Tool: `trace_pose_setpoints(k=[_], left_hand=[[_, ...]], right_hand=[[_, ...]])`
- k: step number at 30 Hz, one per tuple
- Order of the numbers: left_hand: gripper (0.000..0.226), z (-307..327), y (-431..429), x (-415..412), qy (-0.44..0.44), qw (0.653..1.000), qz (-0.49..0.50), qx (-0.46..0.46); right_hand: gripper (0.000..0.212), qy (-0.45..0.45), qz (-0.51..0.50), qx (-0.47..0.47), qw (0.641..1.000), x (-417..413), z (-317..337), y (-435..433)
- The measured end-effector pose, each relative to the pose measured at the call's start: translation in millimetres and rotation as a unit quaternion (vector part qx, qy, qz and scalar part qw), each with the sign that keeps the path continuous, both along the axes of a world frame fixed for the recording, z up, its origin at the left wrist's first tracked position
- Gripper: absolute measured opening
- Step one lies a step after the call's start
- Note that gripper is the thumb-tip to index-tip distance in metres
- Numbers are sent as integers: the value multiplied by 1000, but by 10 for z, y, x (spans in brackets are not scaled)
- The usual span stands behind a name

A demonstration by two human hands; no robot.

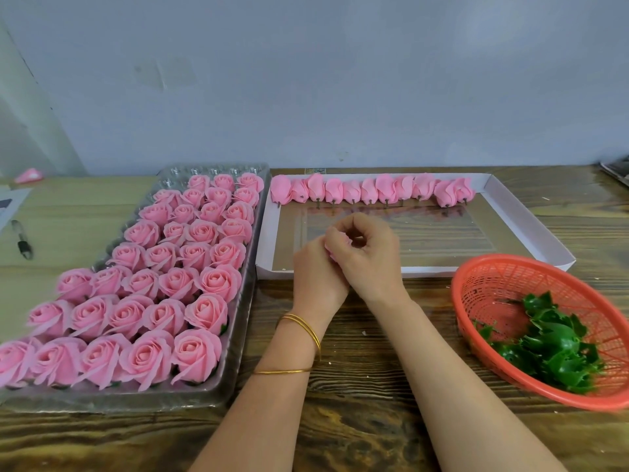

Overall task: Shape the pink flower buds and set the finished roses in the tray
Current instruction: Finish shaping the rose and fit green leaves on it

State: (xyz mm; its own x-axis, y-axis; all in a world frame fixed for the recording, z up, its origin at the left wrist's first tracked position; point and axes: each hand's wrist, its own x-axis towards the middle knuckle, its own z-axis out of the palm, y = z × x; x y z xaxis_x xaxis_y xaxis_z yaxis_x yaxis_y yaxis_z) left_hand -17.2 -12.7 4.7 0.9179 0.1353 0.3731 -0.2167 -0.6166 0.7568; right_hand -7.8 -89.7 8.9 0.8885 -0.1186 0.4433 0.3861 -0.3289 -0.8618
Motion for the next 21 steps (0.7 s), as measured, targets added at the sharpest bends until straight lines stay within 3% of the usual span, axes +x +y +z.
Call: trace_pose_setpoints(k=[3,13,15,18,21], left_hand=[[9,-5,-10,-6,-29,999,21,22],[20,22,-22,-8,5,998,30,51],[30,62,-31,-26,11,999,17,31],[20,76,-30,-25,13,999,-44,-2],[15,68,25,-33,62,984,-118,-118]], right_hand=[[15,11,29,-11,999,-29,-23,22],[50,144,152,40,977,-61,7,-39],[52,160,177,41,970,-58,23,-82],[55,180,215,50,959,-25,67,-171],[40,182,233,177,939,14,140,-251]])
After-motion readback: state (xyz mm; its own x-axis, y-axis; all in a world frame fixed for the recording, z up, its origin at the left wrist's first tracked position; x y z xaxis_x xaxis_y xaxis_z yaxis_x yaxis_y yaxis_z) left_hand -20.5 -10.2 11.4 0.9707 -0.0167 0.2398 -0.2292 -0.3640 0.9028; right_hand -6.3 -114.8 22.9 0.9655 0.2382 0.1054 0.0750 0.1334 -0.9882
